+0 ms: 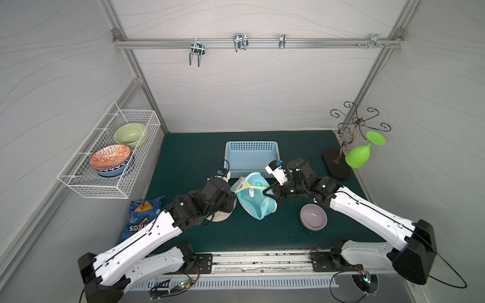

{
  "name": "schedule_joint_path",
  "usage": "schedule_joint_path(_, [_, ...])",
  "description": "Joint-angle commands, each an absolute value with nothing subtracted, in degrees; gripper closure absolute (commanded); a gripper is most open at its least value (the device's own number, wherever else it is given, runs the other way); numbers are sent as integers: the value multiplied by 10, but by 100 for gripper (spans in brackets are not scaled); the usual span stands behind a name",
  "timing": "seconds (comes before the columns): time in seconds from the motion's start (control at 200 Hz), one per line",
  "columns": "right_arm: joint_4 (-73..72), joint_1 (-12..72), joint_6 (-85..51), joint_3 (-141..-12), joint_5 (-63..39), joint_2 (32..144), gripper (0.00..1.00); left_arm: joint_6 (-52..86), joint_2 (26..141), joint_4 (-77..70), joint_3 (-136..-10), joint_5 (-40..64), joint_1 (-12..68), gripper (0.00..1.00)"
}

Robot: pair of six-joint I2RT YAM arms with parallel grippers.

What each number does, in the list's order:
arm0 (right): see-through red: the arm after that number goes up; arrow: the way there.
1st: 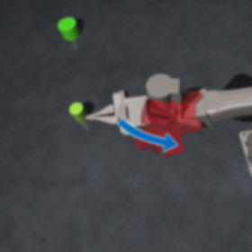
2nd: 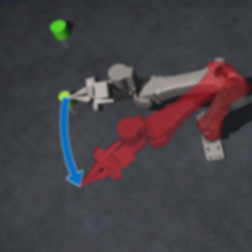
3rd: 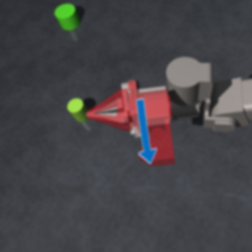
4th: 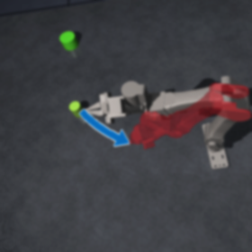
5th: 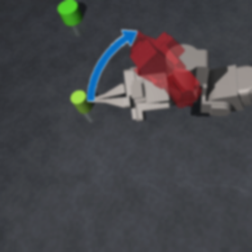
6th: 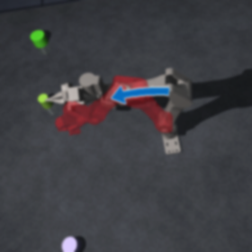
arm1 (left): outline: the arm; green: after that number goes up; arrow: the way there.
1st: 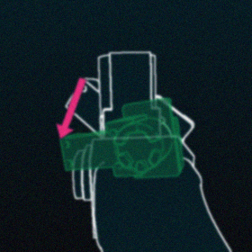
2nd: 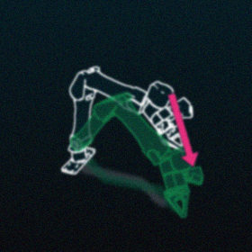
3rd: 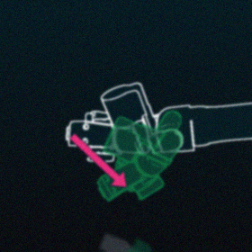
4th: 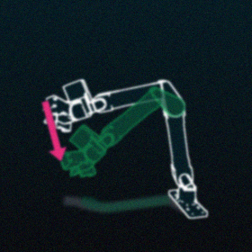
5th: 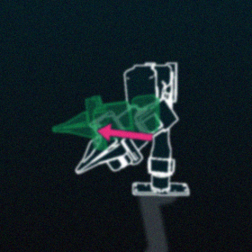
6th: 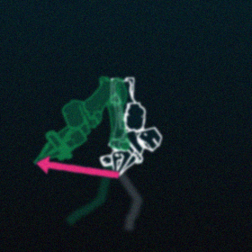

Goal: Turn the laundry bag inside out
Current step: Turn over the laundry bag.

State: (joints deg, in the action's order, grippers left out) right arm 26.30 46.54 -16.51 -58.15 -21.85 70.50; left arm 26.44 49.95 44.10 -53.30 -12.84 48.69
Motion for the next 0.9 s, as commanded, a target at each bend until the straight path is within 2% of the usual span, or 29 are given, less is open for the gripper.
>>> schedule_joint_path(0.0, [331, 460, -164, -603, -270, 714, 100, 203, 429, 413, -548, -97, 489, 47])
schedule_joint_path(0.12, [334, 457, -168, -617, -297, 724, 100, 173, 396, 371, -527, -134, 555, 47])
schedule_joint_path(0.27, [354, 457, -157, -639, -337, 737, 100, 84, 458, 334, -540, -299, 722, 49])
schedule_joint_path(0.34, [374, 457, -150, -646, -323, 742, 100, 65, 490, 372, -578, -388, 762, 50])
schedule_joint_path(0.48, [375, 456, -150, -647, -332, 744, 100, 29, 485, 348, -574, -301, 767, 46])
schedule_joint_path(0.735, [398, 459, -136, -663, -358, 740, 100, -46, 522, 250, -527, -314, 790, 44])
schedule_joint_path(0.895, [404, 468, -133, -666, -373, 728, 100, -75, 554, 244, -536, -317, 789, 42])
